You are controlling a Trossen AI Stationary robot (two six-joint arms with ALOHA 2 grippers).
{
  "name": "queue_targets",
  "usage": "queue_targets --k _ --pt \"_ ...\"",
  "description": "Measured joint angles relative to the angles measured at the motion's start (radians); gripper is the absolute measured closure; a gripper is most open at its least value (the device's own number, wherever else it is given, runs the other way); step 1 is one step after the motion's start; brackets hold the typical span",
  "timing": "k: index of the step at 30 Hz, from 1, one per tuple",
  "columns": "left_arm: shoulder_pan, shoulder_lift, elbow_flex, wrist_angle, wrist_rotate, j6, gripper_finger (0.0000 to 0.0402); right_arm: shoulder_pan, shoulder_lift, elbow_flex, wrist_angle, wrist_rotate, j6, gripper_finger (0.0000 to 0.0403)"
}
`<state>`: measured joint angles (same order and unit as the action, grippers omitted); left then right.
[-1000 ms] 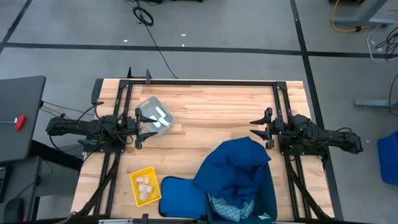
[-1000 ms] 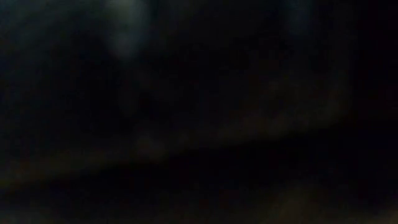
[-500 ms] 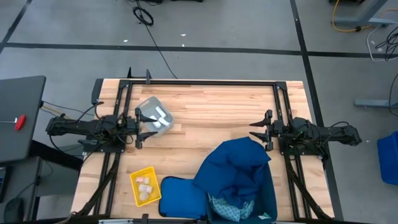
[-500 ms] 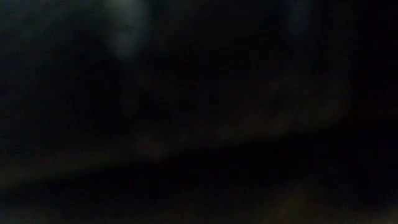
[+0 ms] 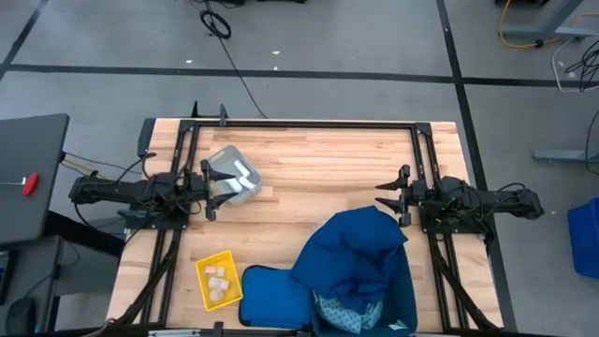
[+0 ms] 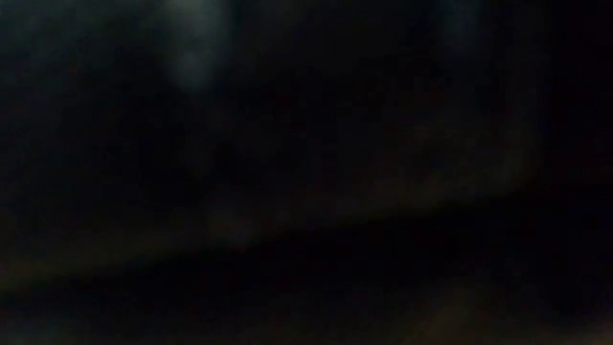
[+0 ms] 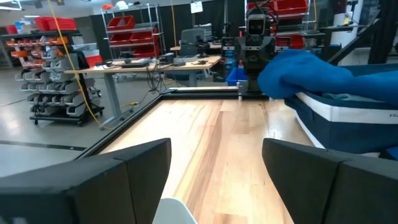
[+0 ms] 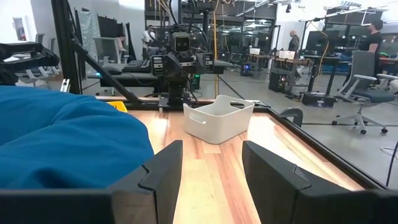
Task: Pick & place medical supplies in basket/bin
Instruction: Return to Home Position
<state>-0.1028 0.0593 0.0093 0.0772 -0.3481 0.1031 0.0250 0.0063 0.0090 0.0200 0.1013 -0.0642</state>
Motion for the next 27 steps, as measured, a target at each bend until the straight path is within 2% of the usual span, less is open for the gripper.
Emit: queue_targets --k 7,15,17,23,25,27 --pt "0.0 0.0 0.0 0.001 0.0 -0.014 0.0145 0.0 0.0 0.0 -0.001 0.0 0.009 0.0227" --pt "0.0 0.0 0.0 0.003 -0.007 -0.005 0.0145 0.0 0.0 0.0 -0.001 -0.003 0.128 0.0227" --pt "0.0 0.0 0.0 0.002 0.02 -0.011 0.0145 0.0 0.0 0.0 -0.001 -0.003 0.128 0.0227" --pt "-0.002 0.0 0.0 -0.015 0.197 -0.009 0.0145 0.0 0.0 0.0 -0.001 -0.003 0.128 0.0226" --pt "-0.002 0.0 0.0 -0.018 0.215 -0.009 0.0145 0.0 0.0 0.0 -0.001 -0.003 0.128 0.0227" --pt "-0.002 0.0 0.0 -0.016 0.185 -0.009 0.0145 0.0 0.0 0.0 -0.001 -0.003 0.116 0.0226"
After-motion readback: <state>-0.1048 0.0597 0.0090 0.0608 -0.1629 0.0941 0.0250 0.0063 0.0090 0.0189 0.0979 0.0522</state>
